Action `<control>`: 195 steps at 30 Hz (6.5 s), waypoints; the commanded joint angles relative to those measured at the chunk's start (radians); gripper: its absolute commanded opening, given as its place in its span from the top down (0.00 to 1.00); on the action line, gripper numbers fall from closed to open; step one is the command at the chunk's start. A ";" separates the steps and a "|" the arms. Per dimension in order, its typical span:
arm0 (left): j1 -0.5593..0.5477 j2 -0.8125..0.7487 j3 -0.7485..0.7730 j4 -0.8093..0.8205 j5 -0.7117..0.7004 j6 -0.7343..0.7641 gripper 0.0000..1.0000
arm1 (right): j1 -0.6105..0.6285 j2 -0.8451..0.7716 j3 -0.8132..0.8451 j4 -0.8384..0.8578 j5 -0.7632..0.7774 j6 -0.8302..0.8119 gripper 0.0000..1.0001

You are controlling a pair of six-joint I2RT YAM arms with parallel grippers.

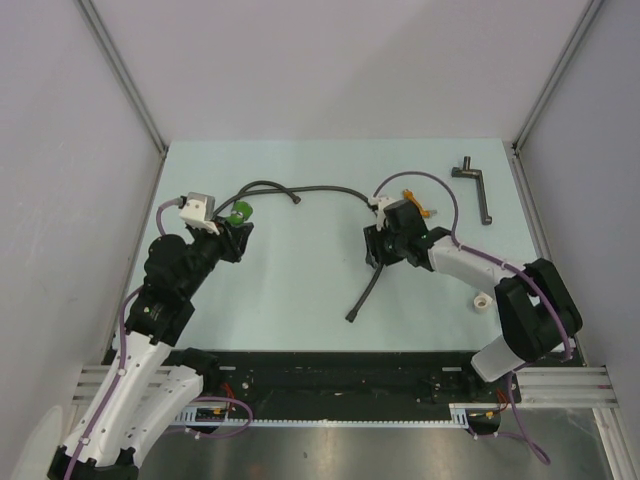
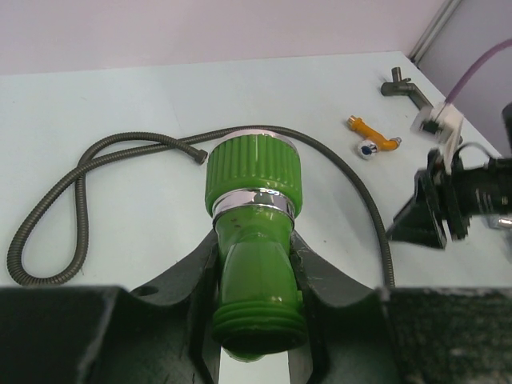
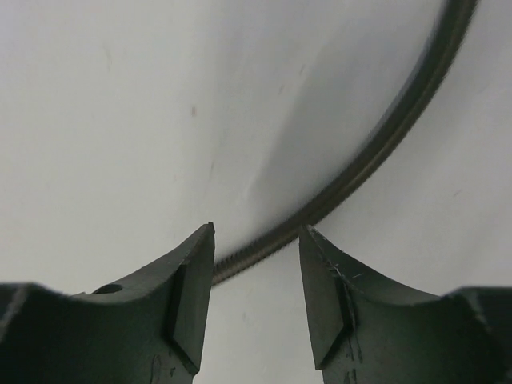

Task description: Install the water faucets

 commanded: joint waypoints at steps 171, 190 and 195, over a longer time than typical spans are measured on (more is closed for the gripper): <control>0.043 0.120 0.159 0.363 0.497 -0.183 0.99 | 0.608 0.043 -0.060 1.493 0.161 -0.401 0.97; 0.043 0.107 0.146 0.350 0.474 -0.154 0.99 | 0.639 0.029 -0.063 1.539 0.204 -0.411 0.97; 0.043 0.114 0.148 0.350 0.480 -0.156 0.99 | 0.648 0.029 -0.063 1.542 0.207 -0.427 0.97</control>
